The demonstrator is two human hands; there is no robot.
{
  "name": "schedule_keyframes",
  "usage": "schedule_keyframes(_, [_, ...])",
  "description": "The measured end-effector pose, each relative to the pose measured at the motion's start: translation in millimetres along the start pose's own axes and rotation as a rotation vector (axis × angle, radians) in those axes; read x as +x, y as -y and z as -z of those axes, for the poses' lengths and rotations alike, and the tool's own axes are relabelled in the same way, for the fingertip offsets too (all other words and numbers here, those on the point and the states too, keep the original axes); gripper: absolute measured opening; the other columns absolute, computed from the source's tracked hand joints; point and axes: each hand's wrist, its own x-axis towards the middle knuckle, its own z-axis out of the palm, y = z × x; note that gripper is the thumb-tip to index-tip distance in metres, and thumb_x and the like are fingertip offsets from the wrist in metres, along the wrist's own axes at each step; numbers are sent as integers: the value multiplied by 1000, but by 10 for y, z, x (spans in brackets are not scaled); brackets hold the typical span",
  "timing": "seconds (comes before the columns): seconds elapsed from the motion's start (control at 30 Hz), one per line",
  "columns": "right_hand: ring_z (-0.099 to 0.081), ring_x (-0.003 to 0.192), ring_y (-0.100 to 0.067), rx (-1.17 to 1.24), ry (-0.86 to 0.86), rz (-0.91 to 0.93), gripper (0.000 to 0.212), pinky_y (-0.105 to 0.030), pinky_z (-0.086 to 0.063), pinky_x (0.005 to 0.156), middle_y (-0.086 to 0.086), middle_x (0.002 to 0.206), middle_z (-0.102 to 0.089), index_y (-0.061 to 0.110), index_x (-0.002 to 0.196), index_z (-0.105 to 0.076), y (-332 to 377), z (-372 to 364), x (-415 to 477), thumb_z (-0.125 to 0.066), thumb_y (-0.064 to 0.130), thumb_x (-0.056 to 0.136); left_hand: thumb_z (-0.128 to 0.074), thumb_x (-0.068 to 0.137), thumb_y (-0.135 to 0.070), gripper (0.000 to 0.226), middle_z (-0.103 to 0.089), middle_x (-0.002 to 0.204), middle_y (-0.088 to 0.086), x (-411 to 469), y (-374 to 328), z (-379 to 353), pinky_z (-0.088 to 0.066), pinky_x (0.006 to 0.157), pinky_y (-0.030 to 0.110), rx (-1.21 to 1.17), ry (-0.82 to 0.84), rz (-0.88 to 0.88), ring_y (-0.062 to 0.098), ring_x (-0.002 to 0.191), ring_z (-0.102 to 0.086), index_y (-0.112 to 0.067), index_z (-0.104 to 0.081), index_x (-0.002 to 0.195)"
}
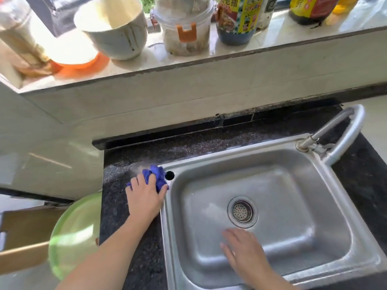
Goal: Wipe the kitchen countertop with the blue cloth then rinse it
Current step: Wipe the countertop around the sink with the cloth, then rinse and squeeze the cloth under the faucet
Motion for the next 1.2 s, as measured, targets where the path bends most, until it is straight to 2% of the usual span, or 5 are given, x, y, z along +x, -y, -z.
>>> schedule_keyframes(0.3, [-66,80,-17,-130,138,-250,62,-33,-52,66,9,86,-68,24,92,-69,209,-93,-318,-16,54,98,-49,84,-47,32,-49,92,12,-979,-80,81,-34,69,42,11,38,-10,31,87,-46,-16,-51,88])
schedule_keyframes(0.73, [-56,109,-24,-73,240,-274,35,-36,-44,89,-1,120,-61,17,124,-57,273,32,-328,-37,34,100,-43,85,-41,29,-49,80,10,-2196,-166,494,-36,58,40,-61,244,-4,30,72,-47,-16,-56,83])
schedule_keyframes(0.9, [-56,108,-22,-16,211,-215,32,-34,-42,87,0,119,-61,17,122,-58,203,322,-597,-40,31,99,-82,67,-36,33,-53,77,8,-2351,-308,748,-43,43,34,-92,450,65,30,68,-56,-15,-64,85])
schedule_keyframes(1.03, [-59,100,-21,43,254,-221,26,-33,-42,78,4,112,-62,23,115,-59,-65,759,-926,-41,31,97,-46,93,-51,36,-53,109,2,-2313,-698,1070,-45,72,35,-168,529,78,24,105,-54,-24,-52,117])
schedule_keyframes(1.2, [-61,100,-19,76,205,-296,26,-33,-46,82,5,110,-67,23,113,-62,-590,1323,-1066,-45,30,95,-39,98,-49,30,-44,96,-4,-2042,-1568,1454,-32,67,31,-505,524,85,17,82,-45,-23,-51,109])
